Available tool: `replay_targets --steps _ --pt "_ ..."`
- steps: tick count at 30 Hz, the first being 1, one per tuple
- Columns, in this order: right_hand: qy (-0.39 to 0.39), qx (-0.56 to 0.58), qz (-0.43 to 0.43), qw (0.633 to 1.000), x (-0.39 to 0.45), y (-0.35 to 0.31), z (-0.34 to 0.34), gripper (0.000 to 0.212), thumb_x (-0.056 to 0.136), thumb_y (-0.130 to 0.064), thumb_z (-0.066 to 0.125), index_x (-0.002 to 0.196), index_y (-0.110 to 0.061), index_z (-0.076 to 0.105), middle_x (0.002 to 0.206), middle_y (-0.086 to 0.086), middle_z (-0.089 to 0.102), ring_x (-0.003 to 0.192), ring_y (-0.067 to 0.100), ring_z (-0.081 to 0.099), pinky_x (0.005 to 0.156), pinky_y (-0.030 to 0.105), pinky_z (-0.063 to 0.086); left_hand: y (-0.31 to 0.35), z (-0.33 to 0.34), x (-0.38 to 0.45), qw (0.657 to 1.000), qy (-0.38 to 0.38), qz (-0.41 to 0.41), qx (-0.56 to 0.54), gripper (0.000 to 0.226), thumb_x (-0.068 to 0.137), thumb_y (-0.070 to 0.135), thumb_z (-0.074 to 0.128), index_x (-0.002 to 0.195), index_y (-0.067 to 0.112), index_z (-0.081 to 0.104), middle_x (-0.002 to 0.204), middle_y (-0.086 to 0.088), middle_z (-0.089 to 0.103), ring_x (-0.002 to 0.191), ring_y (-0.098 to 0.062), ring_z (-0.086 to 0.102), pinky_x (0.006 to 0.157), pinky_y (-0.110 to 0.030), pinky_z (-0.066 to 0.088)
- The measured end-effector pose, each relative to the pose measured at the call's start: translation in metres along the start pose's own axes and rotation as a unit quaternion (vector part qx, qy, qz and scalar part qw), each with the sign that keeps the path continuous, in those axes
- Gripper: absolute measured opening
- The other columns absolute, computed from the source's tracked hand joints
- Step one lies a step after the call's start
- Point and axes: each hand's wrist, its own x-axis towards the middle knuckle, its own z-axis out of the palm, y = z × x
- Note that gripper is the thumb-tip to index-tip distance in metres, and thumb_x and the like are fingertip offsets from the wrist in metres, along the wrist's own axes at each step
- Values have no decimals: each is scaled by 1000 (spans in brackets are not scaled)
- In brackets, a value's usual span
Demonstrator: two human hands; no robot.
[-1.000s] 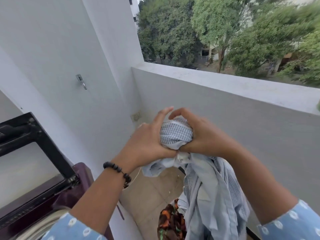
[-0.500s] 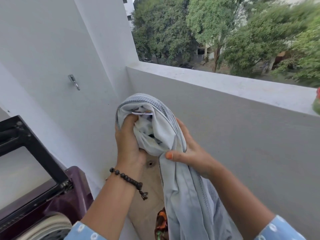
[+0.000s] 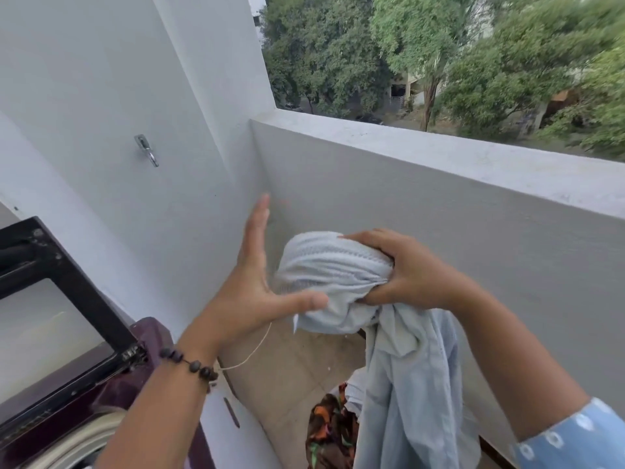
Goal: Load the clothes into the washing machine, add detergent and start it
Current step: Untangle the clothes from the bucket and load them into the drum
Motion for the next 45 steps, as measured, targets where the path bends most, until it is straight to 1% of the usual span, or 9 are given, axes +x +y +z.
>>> replay_targets --steps 2,5,8,13,18,25,33,37,45 --pt "-64 -56 -25 996 7 -10 3 79 64 -23 86 135 -35 53 118 -13 58 107 2 55 92 20 43 14 1 8 972 -86 19 217 139 49 73 80 141 58 -23 163 18 -2 150 -1 -7 120 -56 -4" --pt "-98 -71 -66 990 10 -25 8 81 63 -23 87 134 -35 50 119 -18 61 107 -1 57 90 17 44 23 14 18 951 -163 27 261 135 57 61 84 144 55 -19 147 19 45 136 -8 42 119 -58 11" --pt "-86 -17 -49 995 7 -26 5 86 65 -15 85 138 -33 42 115 -23 59 103 -6 58 85 11 43 14 13 18 982 -123 29 138 122 60 33 92 146 55 8 118 20 63 101 -5 66 97 -38 50" --pt "-76 176 -5 981 0 -14 7 89 72 -11 78 145 -31 30 133 -5 55 118 10 59 101 33 48 2 10 21 992 -51 15 -118 109 59 -5 89 145 31 33 101 -4 75 90 -17 73 76 -26 56" --pt "-106 201 65 972 -10 7 17 96 70 -22 87 140 -49 27 134 -32 47 127 -8 46 108 24 40 -1 -3 28 941 85 30 -325 97 47 14 89 134 19 45 109 0 69 90 -13 71 71 -23 57" --pt "63 310 90 944 0 4 14 35 68 -1 71 102 -8 70 94 7 75 85 23 72 73 37 60 8 -10 26 883 190 -44 -427 52 60 26 65 109 11 55 89 0 66 62 -2 70 53 -18 54" --pt "231 371 96 895 15 -35 23 20 55 -7 61 66 -22 67 62 -8 68 60 8 62 57 23 51 14 10 22 877 291 19 -382 28 88 8 59 114 1 56 87 11 75 79 4 70 67 -9 52" --pt "138 377 88 911 6 -41 52 34 71 -24 65 105 -25 64 100 3 70 94 21 68 86 45 56 11 16 26 834 364 10 -415 46 88 19 62 131 3 54 117 -7 67 99 -8 69 77 -18 54" --pt "-50 356 92 929 -9 -16 58 124 47 -68 85 148 -42 18 134 -27 50 119 -4 56 93 20 51 1 1 36 785 353 3 -510 81 71 34 73 141 5 45 138 -13 55 117 -19 63 92 -34 55"
